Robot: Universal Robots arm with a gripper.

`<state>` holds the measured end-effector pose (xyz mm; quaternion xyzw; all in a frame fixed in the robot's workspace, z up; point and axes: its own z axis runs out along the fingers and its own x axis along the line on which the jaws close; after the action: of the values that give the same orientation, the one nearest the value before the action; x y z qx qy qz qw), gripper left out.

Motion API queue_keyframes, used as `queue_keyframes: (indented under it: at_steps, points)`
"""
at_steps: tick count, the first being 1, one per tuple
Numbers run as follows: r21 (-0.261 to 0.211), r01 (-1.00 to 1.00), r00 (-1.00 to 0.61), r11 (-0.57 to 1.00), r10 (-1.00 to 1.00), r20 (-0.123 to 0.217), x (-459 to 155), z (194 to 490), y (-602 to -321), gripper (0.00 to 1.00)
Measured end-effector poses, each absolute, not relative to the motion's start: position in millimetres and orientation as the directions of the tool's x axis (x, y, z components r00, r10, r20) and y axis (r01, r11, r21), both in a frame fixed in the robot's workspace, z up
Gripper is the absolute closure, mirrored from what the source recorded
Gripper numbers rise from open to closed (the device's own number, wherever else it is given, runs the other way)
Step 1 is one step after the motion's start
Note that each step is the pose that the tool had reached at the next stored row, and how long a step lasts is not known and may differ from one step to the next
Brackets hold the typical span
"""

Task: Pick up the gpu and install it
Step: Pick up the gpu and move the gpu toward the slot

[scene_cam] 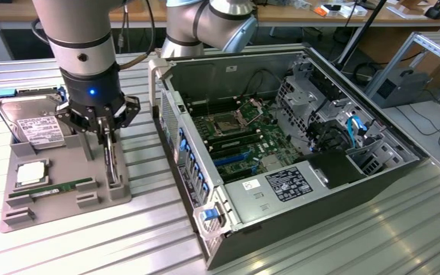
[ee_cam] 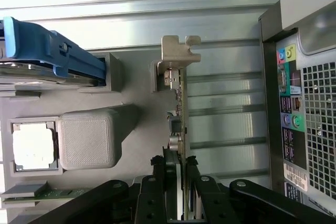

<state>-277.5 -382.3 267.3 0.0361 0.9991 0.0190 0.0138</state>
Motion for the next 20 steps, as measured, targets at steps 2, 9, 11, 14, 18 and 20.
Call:
queue_keyframes:
  at_steps: [2, 9, 11, 14, 18, 20]
  points:
    - [0.039, 0.072, -0.997, 0.997, 0.073, -0.026, -277, 269, -382, 0.73]
    - [0.039, 0.072, -0.997, 0.997, 0.073, -0.026, -277, 273, -382, 0.73]
    - [0.039, 0.072, -0.997, 0.997, 0.073, -0.026, -277, 275, -382, 0.73]
    - [0.039, 0.072, -0.997, 0.997, 0.073, -0.026, -277, 277, -382, 0.73]
    - [0.039, 0.072, -0.997, 0.997, 0.073, -0.026, -277, 280, -382, 0.73]
    - [0.039, 0.072, -0.997, 0.997, 0.073, -0.026, -277, 281, -382, 0.73]
